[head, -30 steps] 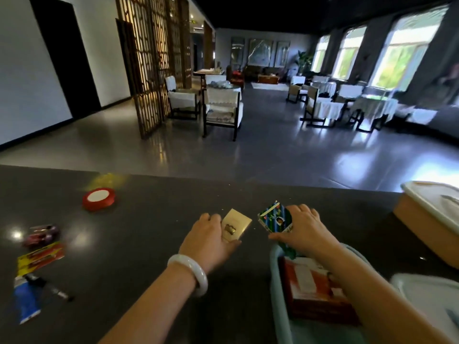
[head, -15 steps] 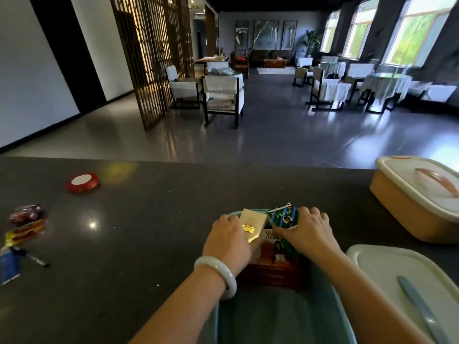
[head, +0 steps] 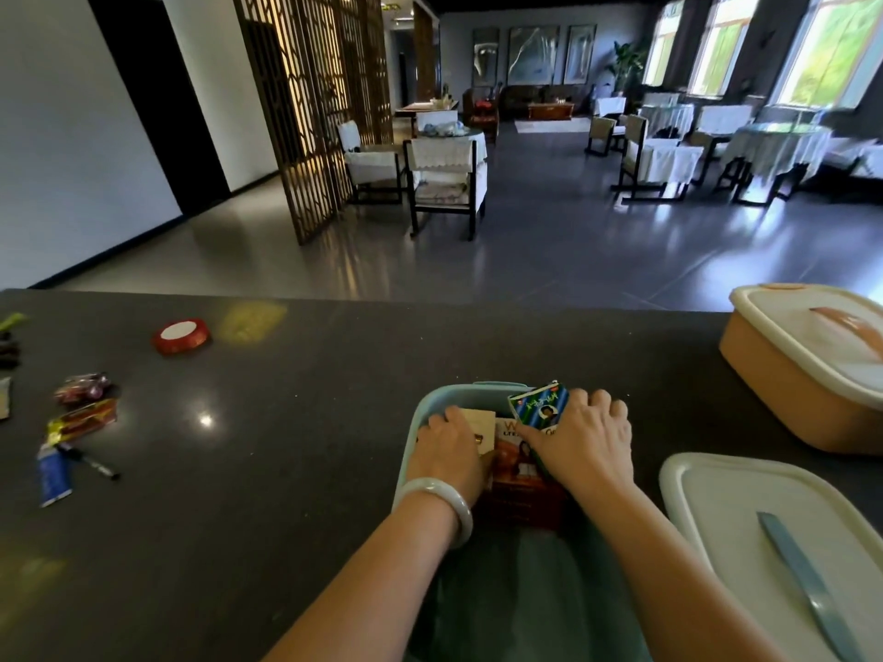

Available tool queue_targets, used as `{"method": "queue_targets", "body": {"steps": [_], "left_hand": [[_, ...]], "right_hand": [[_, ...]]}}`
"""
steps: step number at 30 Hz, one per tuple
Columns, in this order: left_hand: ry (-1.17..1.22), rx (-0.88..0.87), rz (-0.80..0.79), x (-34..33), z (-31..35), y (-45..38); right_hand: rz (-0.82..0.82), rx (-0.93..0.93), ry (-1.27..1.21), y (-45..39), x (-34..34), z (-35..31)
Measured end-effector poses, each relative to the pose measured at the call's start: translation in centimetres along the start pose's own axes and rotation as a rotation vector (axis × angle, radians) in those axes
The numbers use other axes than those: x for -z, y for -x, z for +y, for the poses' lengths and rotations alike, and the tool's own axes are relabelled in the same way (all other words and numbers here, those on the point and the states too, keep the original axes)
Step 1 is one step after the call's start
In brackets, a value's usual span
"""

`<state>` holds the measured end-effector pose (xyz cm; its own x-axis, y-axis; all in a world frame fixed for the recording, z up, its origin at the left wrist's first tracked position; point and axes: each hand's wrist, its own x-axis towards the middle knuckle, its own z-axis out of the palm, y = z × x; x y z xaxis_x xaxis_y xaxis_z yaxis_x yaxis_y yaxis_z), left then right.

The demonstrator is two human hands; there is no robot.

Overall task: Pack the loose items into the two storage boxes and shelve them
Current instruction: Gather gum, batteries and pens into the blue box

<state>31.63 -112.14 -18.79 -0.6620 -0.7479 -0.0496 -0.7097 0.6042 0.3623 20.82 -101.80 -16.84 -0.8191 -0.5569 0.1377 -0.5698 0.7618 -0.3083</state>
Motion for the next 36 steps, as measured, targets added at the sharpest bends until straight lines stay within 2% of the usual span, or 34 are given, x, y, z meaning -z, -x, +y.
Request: {"method": "queue_targets", "body": {"steps": [4,9,16,20,22,25,27,32,36], "left_hand": [[0.030,-0.027,0.002,0.0,-0.3,0.0],[-0.001,-0.192,-0.114,0.7,-1.9,0.2],[-0.193,-0.415,0.000,0.8,-3.1,-0.4],[-0.216,-0.436,-0.007,0.9,-3.5,-1.0],[-0.106,-0.409,-0.013,0.9,-3.5,-0.9],[0.228,-0.323,0.029,1.2,-3.0,-0.6],[0.353,-0.300,0.046,1.4,-2.5,-0.5],[0.670,-0.134,-0.071,1.5,-1.8,-1.0],[0.955,-0.012,-0.085,1.3,-1.8,-1.1]], "right_hand": [[-0.005,-0.008,-0.020,0.1,0.1,0.1],[-0.016,-0.013,-0.027,0.3,0.2,0.4],[-0.059,0.010,-0.010,0.5,0.3,0.2],[-0.069,0.015,-0.018,0.6,0.3,0.0],[-0.055,0.015,-0.043,0.5,0.3,-0.4],[-0.014,0.013,-0.109,0.3,-0.2,-1.1],[-0.015,0.001,-0.166,0.1,-0.6,-1.6],[-0.032,0.037,-0.264,-0.2,-1.8,-2.1],[-0.075,0.100,-0.374,0.1,-2.1,-1.9]]}}
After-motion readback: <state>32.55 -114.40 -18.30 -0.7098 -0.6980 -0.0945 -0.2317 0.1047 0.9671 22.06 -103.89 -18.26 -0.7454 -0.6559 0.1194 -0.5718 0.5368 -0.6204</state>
